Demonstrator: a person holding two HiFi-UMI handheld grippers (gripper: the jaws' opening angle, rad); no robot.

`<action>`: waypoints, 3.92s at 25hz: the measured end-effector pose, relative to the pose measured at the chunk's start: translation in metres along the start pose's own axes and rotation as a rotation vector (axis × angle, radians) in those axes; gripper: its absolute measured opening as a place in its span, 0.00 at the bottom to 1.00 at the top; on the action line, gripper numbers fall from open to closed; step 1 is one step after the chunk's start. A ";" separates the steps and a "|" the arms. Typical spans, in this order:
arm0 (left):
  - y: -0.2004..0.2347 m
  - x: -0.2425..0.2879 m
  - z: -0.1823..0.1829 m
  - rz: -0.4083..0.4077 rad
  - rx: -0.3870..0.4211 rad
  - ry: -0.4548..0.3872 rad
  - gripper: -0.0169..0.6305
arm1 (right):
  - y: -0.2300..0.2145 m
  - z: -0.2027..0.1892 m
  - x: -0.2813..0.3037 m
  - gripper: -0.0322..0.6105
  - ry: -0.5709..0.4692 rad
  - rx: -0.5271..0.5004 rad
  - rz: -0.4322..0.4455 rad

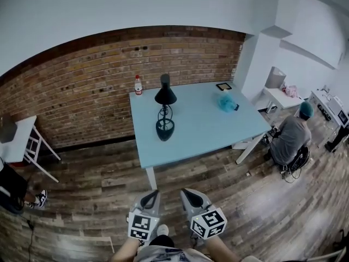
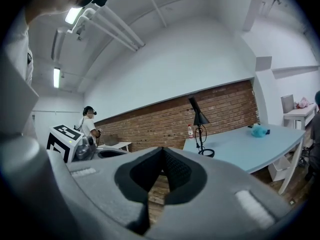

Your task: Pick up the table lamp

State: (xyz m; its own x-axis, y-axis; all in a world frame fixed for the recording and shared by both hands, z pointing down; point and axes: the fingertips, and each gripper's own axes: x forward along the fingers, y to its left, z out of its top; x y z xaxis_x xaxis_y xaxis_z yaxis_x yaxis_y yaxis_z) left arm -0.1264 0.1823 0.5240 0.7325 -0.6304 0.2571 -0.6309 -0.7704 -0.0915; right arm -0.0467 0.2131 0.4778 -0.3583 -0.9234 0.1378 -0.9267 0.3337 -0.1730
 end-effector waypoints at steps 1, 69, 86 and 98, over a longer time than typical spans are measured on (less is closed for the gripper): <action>0.011 0.008 0.001 -0.002 -0.004 0.000 0.01 | -0.004 0.002 0.013 0.05 0.004 0.001 -0.001; 0.239 0.395 0.007 0.129 -0.135 0.153 0.02 | -0.273 0.080 0.397 0.05 0.039 0.024 0.359; 0.232 0.418 -0.005 0.031 -0.184 0.150 0.11 | -0.267 0.089 0.412 0.20 0.030 0.011 0.451; 0.231 0.442 -0.019 0.000 -0.225 0.143 0.34 | -0.250 0.098 0.423 0.29 0.024 -0.013 0.553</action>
State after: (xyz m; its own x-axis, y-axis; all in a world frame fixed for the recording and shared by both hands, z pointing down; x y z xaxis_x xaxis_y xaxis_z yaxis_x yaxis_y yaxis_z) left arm 0.0468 -0.2726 0.6352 0.6990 -0.5982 0.3919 -0.6836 -0.7198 0.1206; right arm 0.0449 -0.2798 0.4836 -0.7942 -0.6055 0.0521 -0.6011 0.7701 -0.2137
